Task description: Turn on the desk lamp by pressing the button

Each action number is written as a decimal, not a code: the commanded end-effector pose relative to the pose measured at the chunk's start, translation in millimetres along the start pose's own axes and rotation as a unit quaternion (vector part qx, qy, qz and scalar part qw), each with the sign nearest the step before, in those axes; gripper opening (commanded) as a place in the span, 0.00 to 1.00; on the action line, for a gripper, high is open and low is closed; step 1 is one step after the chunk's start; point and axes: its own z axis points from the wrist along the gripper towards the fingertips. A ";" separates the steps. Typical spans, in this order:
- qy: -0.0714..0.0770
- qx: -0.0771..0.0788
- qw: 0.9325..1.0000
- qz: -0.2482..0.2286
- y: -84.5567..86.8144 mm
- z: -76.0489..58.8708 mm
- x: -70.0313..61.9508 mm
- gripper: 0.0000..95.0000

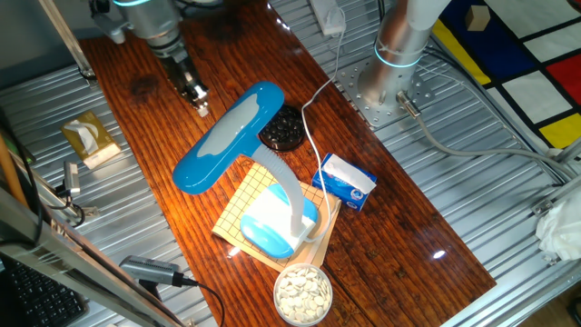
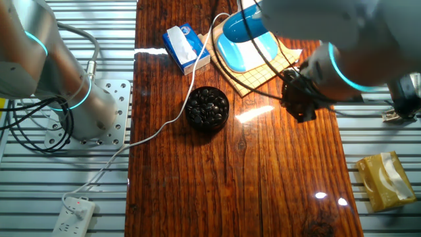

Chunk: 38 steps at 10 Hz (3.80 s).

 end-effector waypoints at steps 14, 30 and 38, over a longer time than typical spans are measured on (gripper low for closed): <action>0.009 -0.108 0.991 0.081 38.5 48.9 -37.0 0.00; 0.005 -0.118 0.989 0.089 87.1 92.0 -37.1 0.00; 0.002 -0.132 0.986 0.102 86.9 94.0 -37.0 0.00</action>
